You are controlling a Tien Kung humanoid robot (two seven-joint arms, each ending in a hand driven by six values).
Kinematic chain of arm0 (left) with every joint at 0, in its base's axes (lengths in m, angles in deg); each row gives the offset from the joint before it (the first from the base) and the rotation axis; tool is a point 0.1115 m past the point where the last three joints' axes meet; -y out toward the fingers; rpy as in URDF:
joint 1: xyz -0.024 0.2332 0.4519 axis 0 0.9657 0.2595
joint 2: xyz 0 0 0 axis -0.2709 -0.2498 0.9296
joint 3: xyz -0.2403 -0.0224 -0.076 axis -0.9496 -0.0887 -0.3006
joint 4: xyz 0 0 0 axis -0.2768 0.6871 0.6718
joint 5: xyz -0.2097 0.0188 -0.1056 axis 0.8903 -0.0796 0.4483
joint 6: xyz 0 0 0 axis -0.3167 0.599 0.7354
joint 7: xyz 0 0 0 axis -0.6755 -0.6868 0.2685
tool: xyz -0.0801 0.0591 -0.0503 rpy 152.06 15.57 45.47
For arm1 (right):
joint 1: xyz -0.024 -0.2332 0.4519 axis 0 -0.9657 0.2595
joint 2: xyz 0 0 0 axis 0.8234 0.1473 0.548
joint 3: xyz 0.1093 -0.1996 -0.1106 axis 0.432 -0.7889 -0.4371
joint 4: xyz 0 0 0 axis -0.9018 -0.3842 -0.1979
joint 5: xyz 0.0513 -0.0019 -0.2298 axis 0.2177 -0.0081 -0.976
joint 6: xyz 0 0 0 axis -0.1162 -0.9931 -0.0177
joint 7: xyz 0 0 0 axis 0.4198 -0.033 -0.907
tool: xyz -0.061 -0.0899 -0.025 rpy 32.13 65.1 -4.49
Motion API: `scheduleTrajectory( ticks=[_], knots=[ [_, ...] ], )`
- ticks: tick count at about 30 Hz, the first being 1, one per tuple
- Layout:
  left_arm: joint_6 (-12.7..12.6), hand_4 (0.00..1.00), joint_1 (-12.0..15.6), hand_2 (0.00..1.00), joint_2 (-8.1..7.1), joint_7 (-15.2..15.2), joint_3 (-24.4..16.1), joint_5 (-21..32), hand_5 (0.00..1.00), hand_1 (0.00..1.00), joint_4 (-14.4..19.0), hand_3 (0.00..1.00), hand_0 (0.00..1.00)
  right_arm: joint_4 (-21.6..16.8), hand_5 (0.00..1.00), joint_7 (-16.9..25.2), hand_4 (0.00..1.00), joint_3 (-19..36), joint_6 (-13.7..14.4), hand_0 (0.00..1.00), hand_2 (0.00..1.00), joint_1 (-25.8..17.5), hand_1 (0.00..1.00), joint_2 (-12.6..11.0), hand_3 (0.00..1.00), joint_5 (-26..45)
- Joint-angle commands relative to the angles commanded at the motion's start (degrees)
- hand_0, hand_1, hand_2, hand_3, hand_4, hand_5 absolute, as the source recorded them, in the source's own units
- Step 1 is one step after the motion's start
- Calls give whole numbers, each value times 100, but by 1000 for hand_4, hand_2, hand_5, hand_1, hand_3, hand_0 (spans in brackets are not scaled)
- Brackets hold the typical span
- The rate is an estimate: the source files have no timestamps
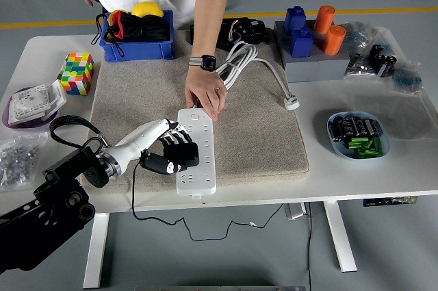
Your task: Pull the plug out,throw it away,press the button
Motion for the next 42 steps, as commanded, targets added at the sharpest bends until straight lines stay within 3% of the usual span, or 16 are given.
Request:
scheduleTrajectory(
  ticks=[12, 16, 21, 32, 33, 38, 39, 42],
  knots=[
    [14, 654, 35, 328, -70, 117, -283, 321, 2, 271, 299, 511, 410, 0, 475, -4, 661, 69, 0, 740, 643, -37, 660, 20, 612, -16],
    [-30, 650, -11, 323, -73, 198, -473, 427, 2, 267, 226, 505, 409, 0, 474, -8, 661, 71, 2, 740, 644, -37, 660, 24, 612, -18],
    [-96, 642, -260, 323, 19, 234, -652, 261, 2, 272, -306, 510, 430, 0, 474, -12, 660, 50, 2, 740, 643, -40, 660, 30, 613, 0],
    [-127, 633, -798, 343, 250, 274, -628, 255, 2, 296, -1506, 532, 452, 0, 476, -36, 661, 21, 21, 740, 643, -15, 660, 21, 612, 25],
    [-138, 676, -830, 442, 272, 288, -614, 255, 2, 413, -1591, 575, 525, 0, 475, -39, 661, 24, 20, 739, 643, -16, 660, 20, 612, 24],
    [-166, 676, -935, 442, 363, 353, -558, 341, 2, 413, -1962, 575, 525, 0, 475, -37, 661, 28, 20, 739, 643, -12, 660, 18, 612, 28],
    [-166, 698, -946, 544, 374, 361, -547, 354, 2, 553, -2015, 598, 599, 0, 475, -34, 661, 29, 19, 740, 643, -10, 660, 19, 612, 29],
    [-132, 698, -962, 544, 393, 339, -544, 317, 2, 553, -2099, 598, 599, 0, 475, -30, 661, 24, 16, 740, 643, -10, 660, 21, 612, 33]
  ],
)
